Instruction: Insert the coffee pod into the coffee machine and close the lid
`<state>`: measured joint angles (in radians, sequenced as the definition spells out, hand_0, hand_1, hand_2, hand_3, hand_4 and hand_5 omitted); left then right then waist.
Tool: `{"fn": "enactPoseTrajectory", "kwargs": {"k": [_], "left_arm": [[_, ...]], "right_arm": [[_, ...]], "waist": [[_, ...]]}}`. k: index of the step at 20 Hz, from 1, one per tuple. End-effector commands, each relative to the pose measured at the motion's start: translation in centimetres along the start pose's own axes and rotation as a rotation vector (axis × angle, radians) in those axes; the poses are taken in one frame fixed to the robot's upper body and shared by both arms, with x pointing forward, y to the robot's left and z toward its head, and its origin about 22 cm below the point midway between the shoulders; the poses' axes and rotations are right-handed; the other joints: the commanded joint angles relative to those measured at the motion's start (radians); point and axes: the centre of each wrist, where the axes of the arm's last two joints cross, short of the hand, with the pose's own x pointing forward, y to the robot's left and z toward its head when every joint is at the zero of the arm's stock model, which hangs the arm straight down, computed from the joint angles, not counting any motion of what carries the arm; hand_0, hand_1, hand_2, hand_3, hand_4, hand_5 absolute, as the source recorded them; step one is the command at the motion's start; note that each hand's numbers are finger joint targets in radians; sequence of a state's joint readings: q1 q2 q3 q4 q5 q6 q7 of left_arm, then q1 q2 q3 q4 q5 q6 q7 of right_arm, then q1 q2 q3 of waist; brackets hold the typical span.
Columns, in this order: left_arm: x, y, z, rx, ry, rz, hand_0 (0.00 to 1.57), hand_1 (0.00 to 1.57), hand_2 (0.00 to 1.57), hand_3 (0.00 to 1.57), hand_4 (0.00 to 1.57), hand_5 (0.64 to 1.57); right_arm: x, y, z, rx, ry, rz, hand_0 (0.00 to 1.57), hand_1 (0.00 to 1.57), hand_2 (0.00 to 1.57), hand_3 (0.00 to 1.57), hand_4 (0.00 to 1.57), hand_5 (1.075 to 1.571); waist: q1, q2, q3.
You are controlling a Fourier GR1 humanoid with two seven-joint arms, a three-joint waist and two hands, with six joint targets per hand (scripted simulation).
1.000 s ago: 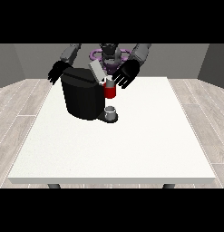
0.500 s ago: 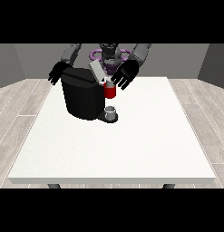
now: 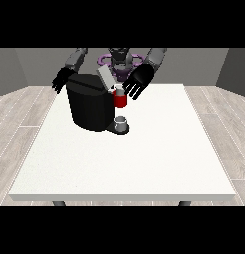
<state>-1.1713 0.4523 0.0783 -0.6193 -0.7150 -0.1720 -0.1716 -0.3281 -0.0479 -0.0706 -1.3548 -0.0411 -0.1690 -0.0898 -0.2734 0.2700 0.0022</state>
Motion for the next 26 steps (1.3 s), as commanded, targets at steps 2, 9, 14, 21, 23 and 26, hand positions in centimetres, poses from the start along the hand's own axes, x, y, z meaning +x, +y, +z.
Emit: {"fn": "enactPoseTrajectory", "kwargs": {"k": [2, 9, 14, 21, 23, 26], "left_arm": [[-1.3, -0.6, 0.5, -0.055, 0.027, -0.06, 0.0, 0.0, 0.0, 0.0, 0.0, 1.571], [0.3, -3.0, 0.0, -0.125, 0.007, -0.034, 0.0, 0.0, 0.0, 0.0, 0.0, 1.571], [0.3, -2.9, -0.1, -0.128, 0.037, -0.029, 0.0, 0.0, 0.0, 0.0, 0.0, 1.571], [-0.6, -5.0, 0.8, -0.15, 0.022, 0.082, 0.0, 0.0, 0.0, 0.0, 0.0, 1.571], [-4.5, -5.3, 2.7, -0.12, 0.085, 0.143, 0.0, 0.0, 0.0, 0.0, 0.0, 1.571], [-2.6, -8.9, 2.1, -0.092, 0.082, 0.409, 0.0, 0.0, 0.0, 0.0, 0.0, 1.571]], "right_arm": [[0.3, 1.1, 0.4, 0.008, 0.009, -0.008, 0.0, 0.0, 0.0, 0.0, 0.37, 1.571], [-1.6, -1.6, 0.6, -0.045, 0.061, -0.01, 0.0, 0.0, 0.0, 0.0, 0.38, 1.571], [-1.8, -0.5, 1.2, -0.021, 0.093, -0.002, 0.0, 0.0, 0.0, 0.0, 0.36, 1.571], [-4.1, -2.8, 2.9, -0.076, 0.137, -0.018, 0.0, 0.0, 0.0, 0.0, 0.43, 1.571], [-2.8, -1.6, 3.8, -0.031, 0.103, 0.0, 0.0, 0.0, 0.0, 0.0, 0.43, 1.571], [-4.2, -2.9, 3.9, -0.119, 0.158, -0.022, 0.0, 0.0, 0.0, 0.0, 0.37, 1.571]], "waist": [[-0.01, -0.002, -0.0021], [0.043, -0.079, -0.0016], [0.03, -0.096, -0.0018], [0.097, -0.166, -0.0019], [0.053, -0.191, -0.0027], [0.142, -0.263, -0.0025]]}}
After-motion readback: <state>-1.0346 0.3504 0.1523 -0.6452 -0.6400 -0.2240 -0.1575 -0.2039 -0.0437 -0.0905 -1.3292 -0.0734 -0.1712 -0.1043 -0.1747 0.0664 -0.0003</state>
